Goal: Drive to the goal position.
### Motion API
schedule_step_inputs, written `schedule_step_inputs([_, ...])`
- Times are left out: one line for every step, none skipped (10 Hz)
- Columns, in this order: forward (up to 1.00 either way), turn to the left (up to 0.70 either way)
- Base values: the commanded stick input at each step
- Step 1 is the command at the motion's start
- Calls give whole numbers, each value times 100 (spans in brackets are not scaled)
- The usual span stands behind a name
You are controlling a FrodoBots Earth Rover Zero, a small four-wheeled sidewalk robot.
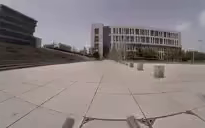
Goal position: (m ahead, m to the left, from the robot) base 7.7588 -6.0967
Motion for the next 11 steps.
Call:
schedule_step_inputs([70,0])
schedule_step_inputs([70,0])
schedule_step_inputs([70,0])
schedule_step_inputs([70,0])
schedule_step_inputs([70,0])
schedule_step_inputs([70,0])
schedule_step_inputs([70,0])
schedule_step_inputs([70,0])
schedule_step_inputs([70,0])
schedule_step_inputs([70,0])
schedule_step_inputs([70,0])
